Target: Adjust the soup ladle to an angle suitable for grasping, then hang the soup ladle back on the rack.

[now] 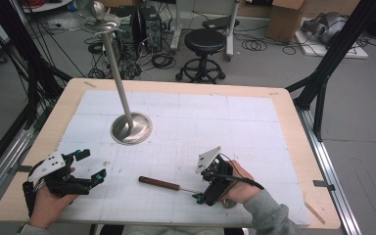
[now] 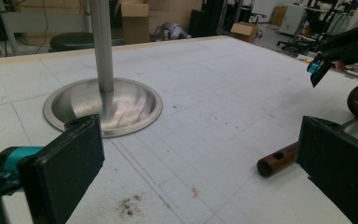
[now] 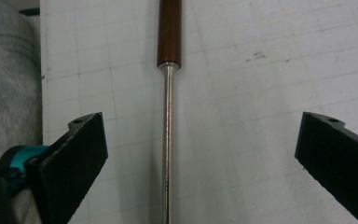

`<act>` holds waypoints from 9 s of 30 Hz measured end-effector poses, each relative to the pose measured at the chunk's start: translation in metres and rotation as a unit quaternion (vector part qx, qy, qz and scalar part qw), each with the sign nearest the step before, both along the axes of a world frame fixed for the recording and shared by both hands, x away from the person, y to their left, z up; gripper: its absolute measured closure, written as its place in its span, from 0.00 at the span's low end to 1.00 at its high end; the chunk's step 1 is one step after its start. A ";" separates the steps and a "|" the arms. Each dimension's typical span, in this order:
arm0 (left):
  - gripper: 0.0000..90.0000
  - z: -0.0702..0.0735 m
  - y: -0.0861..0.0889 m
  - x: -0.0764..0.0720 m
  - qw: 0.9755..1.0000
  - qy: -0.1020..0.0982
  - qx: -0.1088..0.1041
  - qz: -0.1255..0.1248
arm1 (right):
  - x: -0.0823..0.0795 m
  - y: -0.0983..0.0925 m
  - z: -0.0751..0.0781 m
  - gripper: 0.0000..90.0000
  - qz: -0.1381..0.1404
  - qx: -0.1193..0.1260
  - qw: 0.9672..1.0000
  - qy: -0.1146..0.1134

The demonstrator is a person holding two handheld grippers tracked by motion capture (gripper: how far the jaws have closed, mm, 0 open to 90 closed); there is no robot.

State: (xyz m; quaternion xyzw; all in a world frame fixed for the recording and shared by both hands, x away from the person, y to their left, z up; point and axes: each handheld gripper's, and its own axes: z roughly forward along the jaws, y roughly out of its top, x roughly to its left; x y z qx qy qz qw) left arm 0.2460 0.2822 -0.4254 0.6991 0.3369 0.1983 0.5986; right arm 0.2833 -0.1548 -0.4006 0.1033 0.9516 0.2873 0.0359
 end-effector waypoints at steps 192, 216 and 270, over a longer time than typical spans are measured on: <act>0.02 0.006 -0.004 0.001 0.999 -0.030 -0.031 -0.001 | 0.063 -0.076 0.084 0.94 -0.163 0.364 0.908 -0.127; 0.02 0.005 -0.003 0.001 0.999 -0.030 -0.028 -0.003 | 0.078 -0.023 0.096 0.94 -0.158 0.361 0.908 -0.140; 0.02 0.003 0.000 -0.001 0.999 -0.023 -0.028 -0.002 | 0.105 0.078 0.120 0.94 -0.149 0.323 0.919 -0.168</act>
